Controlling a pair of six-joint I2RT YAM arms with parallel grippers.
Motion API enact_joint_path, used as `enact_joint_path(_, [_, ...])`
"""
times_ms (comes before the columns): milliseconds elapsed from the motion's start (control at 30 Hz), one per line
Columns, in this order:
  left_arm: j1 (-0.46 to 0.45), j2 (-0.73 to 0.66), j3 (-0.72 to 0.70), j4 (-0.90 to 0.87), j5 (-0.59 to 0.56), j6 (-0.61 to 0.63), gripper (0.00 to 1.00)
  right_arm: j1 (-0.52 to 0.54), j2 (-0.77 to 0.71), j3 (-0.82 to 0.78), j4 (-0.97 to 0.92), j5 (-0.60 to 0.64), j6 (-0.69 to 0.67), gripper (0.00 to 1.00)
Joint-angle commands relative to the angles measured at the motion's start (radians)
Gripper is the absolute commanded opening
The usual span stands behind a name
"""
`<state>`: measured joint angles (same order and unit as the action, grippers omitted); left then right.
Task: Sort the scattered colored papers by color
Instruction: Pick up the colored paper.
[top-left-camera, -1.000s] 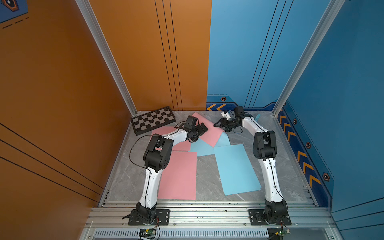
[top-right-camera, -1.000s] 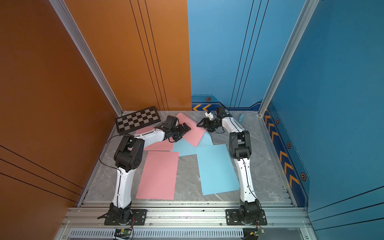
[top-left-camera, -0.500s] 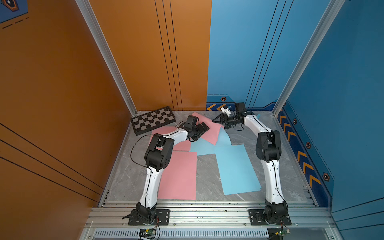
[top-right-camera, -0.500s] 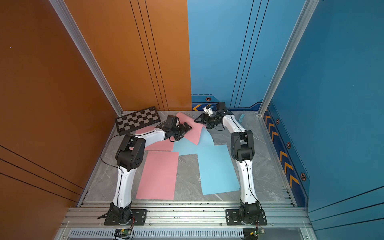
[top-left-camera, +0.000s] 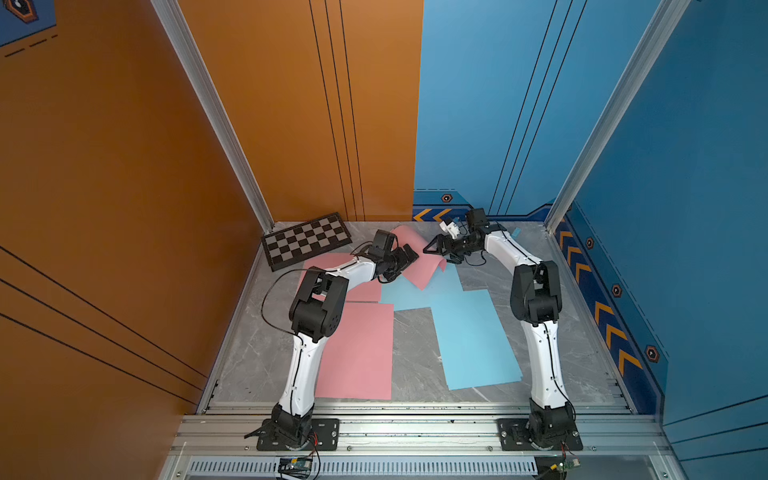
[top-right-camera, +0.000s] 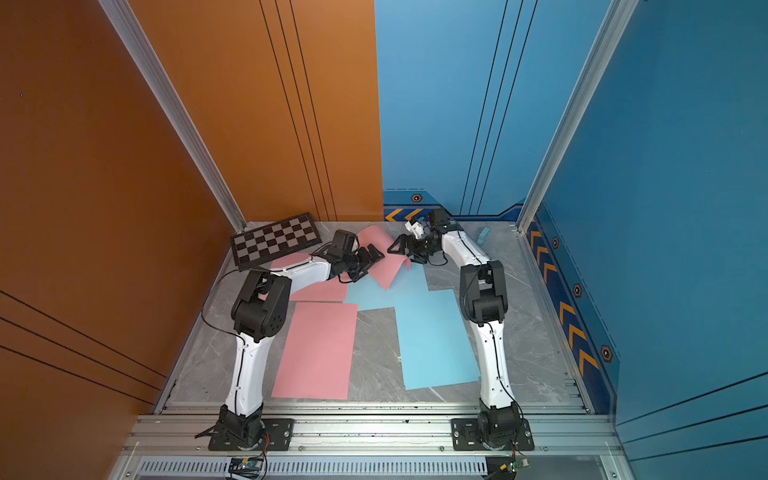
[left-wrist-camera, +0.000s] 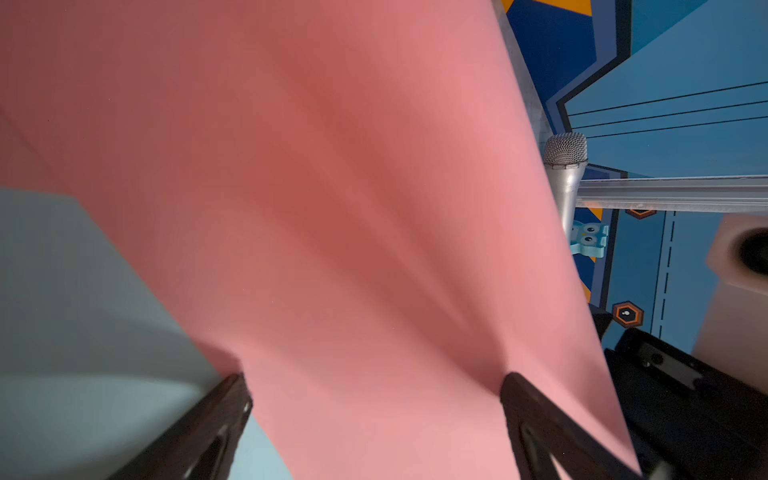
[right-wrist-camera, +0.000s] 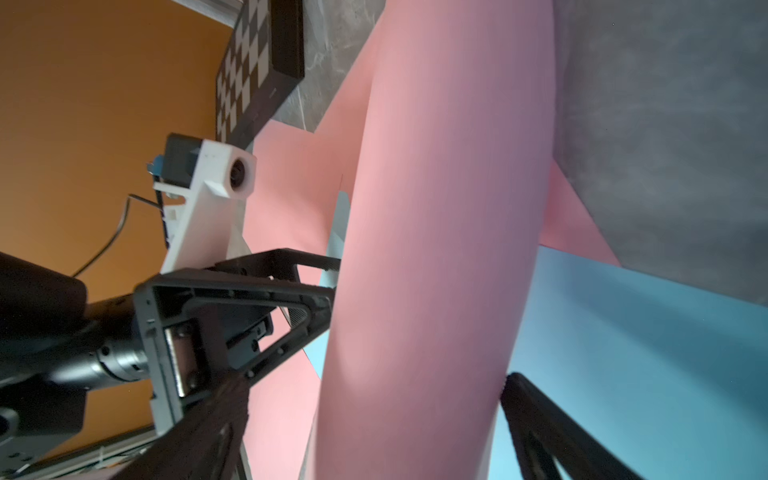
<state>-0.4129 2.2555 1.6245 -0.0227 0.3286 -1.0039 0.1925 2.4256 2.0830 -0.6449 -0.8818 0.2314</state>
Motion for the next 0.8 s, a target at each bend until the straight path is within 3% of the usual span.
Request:
enact_joint_path(0, [0.003,0.053,-0.003,-0.043,0.026,-0.002,0.98,0.009,-0.025,-0.018,-0.071,0.064,-0.038,0.94])
enact_joint_path(300, [0.009,0.051,0.017,-0.033,0.041,-0.009,0.98,0.008,-0.044,-0.040,-0.079,0.086,-0.035,0.52])
enact_joint_path(600, [0.036,-0.026,0.079,-0.033,0.065,0.023,0.98,0.007,-0.114,-0.049,-0.037,0.067,0.004,0.29])
enact_joint_path(767, [0.045,-0.102,0.055,-0.033,0.069,0.042,0.98,0.010,-0.176,-0.062,0.017,0.071,0.042,0.29])
